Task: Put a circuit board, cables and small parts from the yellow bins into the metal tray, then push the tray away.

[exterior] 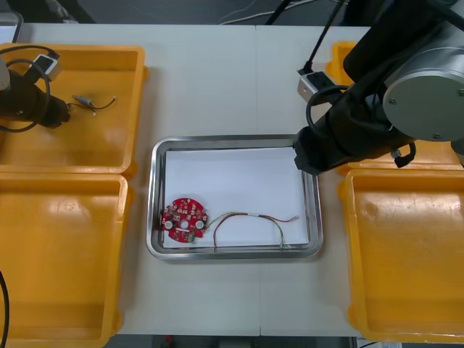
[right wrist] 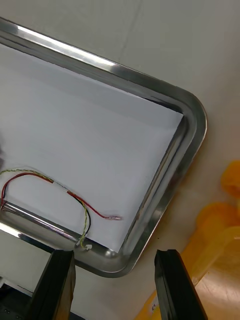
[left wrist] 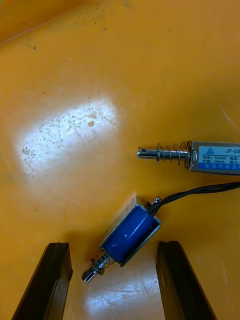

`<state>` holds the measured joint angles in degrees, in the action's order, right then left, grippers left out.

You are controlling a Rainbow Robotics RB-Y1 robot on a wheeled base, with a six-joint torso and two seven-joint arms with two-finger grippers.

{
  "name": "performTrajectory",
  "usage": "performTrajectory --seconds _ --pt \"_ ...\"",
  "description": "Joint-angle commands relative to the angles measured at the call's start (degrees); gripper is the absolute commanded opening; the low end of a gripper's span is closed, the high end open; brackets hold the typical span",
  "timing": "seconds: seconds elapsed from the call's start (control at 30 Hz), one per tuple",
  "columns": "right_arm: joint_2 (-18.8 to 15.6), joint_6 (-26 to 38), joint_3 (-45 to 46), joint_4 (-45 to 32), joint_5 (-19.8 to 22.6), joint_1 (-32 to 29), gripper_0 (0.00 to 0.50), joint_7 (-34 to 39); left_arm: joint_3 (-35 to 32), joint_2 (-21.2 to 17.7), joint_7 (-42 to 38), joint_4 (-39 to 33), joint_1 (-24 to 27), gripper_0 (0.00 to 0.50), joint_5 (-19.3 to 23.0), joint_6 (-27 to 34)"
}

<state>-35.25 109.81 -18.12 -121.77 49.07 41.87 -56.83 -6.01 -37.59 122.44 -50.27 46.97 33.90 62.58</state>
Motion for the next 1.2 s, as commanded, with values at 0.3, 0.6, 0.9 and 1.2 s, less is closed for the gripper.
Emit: performTrajectory --seconds 0.3,0.6,0.9,1.2 --pt "-5.9 0.2 12.7 -5.3 -0.4 -7.8 0.463 8.4 0.5 1.2 3.5 -0.3 2.6 0.184 -0.1 -0.8" --pt "-8.7 0.2 19.8 -5.2 -1.6 -12.1 0.463 8.7 0.5 1.3 3.9 -0.3 1.7 0.0 1.0 -0.7" --pt "-10.7 0.2 25.9 -0.9 -1.3 -14.0 0.463 6.9 -0.1 1.0 4.5 -3.8 -2.1 0.0 2.5 1.3" --pt "-12.3 0.2 26.9 2.0 -3.2 -13.8 0.461 4.7 -1.2 0.4 3.2 -15.8 -9.9 0.0 3.7 6.9"
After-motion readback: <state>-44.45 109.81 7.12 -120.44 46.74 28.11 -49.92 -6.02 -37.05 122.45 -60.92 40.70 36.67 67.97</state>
